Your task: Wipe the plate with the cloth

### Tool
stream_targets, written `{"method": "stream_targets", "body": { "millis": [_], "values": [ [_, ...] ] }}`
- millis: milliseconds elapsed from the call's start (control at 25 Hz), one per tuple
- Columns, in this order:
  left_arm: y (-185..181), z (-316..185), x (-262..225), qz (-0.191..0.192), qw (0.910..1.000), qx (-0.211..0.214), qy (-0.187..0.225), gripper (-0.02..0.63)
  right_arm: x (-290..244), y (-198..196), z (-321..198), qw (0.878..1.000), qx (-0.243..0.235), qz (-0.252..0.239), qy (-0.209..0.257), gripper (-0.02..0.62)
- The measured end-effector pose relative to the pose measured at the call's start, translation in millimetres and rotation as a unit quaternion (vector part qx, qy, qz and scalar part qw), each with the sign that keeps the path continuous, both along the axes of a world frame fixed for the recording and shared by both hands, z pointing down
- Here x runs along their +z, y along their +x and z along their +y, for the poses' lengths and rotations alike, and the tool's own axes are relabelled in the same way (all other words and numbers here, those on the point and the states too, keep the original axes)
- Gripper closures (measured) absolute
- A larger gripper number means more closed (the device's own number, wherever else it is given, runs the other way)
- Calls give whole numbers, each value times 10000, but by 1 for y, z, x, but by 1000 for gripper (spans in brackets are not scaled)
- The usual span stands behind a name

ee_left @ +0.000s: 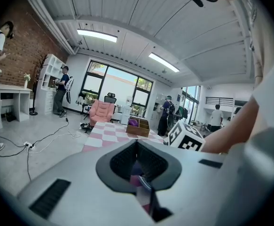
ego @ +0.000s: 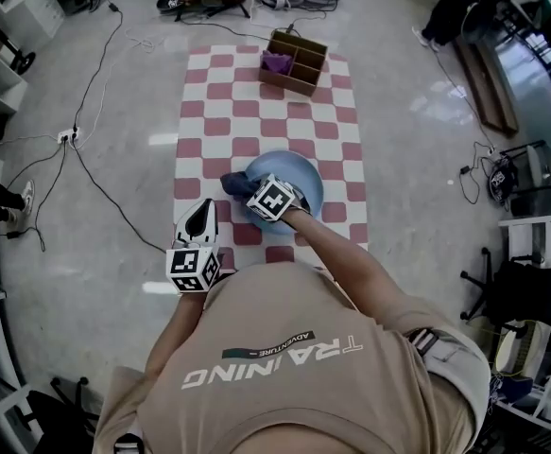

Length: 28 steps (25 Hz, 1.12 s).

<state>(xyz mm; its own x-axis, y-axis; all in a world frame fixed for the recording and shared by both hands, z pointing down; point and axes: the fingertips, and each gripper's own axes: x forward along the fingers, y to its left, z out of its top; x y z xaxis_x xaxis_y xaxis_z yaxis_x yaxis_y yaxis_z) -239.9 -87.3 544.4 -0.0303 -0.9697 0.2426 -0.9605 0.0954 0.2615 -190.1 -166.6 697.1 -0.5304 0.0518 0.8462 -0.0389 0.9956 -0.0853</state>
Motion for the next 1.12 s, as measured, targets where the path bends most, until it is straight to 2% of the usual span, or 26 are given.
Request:
{"method": "stream_targets", "body": {
  "millis": [240,400,600,720,880,1120],
  "values": [
    [1,-5,-1,18,10000,-47,20,591,-13,3,-48,9987,480,-104,153,472],
    [14,-19,-4,1,9998,176,48,591,-35,24,-59,9973,583,-405,204,472],
    [40,-34,-6,-75,9979,649,10,591,-58,86,-71,9932,891,-584,477,472],
    [54,-41,-5,-100,9959,900,-52,591,-62,135,-79,9872,1345,-630,579,472],
    [72,-51,-1,-118,9920,1253,-126,591,-59,203,-81,9740,2128,-575,531,472],
    [93,-60,0,-188,9870,1584,-202,591,-47,276,-71,9514,3019,-471,379,472]
  ]
}}
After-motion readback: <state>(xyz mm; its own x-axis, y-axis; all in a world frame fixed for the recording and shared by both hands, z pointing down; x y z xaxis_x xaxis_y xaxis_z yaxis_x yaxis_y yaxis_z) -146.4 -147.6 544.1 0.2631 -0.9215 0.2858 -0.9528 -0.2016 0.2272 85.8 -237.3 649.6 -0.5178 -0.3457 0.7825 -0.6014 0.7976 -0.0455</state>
